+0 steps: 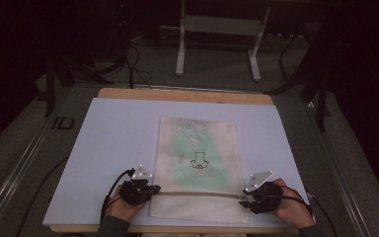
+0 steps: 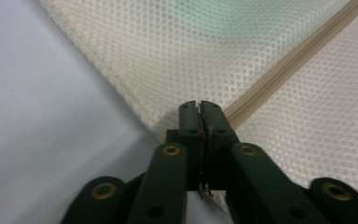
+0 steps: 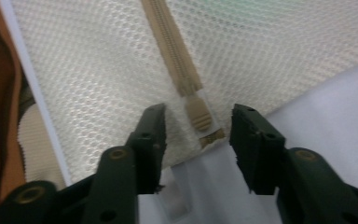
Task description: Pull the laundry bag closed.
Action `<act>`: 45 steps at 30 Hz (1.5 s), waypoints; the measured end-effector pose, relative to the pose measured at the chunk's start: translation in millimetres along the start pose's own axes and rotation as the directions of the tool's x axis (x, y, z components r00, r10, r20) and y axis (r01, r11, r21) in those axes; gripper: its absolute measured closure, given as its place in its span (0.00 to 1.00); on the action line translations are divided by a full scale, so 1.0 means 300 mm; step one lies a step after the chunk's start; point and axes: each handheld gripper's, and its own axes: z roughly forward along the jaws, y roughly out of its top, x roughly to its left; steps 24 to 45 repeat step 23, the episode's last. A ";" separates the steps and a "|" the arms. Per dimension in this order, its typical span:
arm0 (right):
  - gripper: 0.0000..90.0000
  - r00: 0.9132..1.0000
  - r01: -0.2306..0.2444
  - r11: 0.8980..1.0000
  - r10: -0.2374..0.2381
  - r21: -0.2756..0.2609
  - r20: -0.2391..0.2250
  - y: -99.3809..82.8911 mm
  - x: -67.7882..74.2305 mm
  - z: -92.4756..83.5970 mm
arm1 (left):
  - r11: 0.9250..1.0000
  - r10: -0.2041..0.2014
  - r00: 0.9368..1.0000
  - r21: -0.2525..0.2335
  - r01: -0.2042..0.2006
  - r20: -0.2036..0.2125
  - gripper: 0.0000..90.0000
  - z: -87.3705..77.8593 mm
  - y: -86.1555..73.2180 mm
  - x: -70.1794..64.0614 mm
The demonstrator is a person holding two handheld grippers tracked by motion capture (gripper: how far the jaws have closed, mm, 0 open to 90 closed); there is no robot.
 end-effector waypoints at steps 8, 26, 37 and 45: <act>0.54 0.998 -0.036 0.998 0.039 -0.052 0.051 -0.018 -0.025 -0.010 | 0.998 0.056 0.998 -0.021 -0.056 -0.023 0.95 -0.009 0.006 -0.014; 0.53 0.955 -0.252 0.956 0.271 -0.149 0.123 -0.110 -0.125 -0.003 | 0.998 0.015 0.992 -0.056 -0.023 -0.129 0.90 -0.032 -0.008 0.041; 0.53 0.955 -0.252 0.956 0.271 -0.149 0.123 -0.110 -0.125 -0.003 | 0.998 0.015 0.992 -0.056 -0.023 -0.129 0.90 -0.032 -0.008 0.041; 0.53 0.955 -0.252 0.956 0.271 -0.149 0.123 -0.110 -0.125 -0.003 | 0.998 0.015 0.992 -0.056 -0.023 -0.129 0.90 -0.032 -0.008 0.041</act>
